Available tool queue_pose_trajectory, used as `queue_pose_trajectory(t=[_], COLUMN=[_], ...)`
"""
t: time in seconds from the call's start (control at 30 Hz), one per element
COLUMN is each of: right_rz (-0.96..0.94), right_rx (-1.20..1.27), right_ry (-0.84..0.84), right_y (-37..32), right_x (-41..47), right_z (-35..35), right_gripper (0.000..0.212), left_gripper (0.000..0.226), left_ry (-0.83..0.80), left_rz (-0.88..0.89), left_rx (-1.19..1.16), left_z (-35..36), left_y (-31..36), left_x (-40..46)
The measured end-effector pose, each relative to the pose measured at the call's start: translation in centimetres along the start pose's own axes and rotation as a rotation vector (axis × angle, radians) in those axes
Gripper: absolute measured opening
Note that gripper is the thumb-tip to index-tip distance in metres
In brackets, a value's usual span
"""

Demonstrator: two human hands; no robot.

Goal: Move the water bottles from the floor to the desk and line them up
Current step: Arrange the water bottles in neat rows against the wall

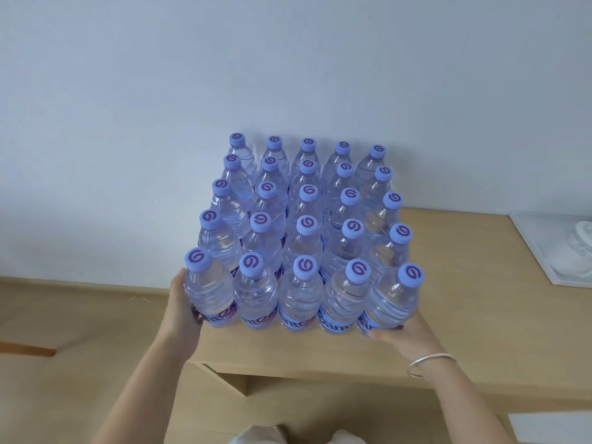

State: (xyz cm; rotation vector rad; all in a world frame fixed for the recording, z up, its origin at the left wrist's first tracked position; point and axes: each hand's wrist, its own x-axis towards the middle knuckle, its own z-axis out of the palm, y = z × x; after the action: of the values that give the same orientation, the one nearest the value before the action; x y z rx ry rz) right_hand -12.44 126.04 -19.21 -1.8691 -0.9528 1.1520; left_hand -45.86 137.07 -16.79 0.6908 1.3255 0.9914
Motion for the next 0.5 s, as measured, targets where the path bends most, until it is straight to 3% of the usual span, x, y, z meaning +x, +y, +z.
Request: queue_pose_trajectory(t=[0.07,0.13,0.23,0.3,0.4,0.5], right_rz=[0.042,0.074,0.165,0.2,0.179,0.12], right_rx=[-0.005,0.186,0.636,0.627,0.562,0.519], right_ry=[-0.138,-0.037,0.147,0.073,-0.108,-0.101], right_y=[-0.5,-1.1,-2.6,-3.9,-5.2,-5.9], right_x=[-0.3,0.1,1.4,2.3,3.1,3.6], right_z=[-1.9,-4.0,-5.3,-4.7,-3.0,-2.9], right_gripper=[0.064,0.047,0.034,0.025,0.034,0.032], left_gripper=[0.041,0.057,0.058,0.057,0.048,0.046], left_ry=[-0.001,0.012,-0.009,-0.076,-0.14,-0.2], left_rz=[-0.047,-0.069,-0.085,-0.082,-0.058,-0.029], left_rx=[0.023,0.022,0.031,0.086,0.09,0.106], left_z=[-1.7,-2.6,-1.3,0.2,0.8,0.6], left_y=[1.2,3.0,5.6,6.3,6.1,6.1], left_x=[1.0,2.3,3.2,3.1,3.1,3.2])
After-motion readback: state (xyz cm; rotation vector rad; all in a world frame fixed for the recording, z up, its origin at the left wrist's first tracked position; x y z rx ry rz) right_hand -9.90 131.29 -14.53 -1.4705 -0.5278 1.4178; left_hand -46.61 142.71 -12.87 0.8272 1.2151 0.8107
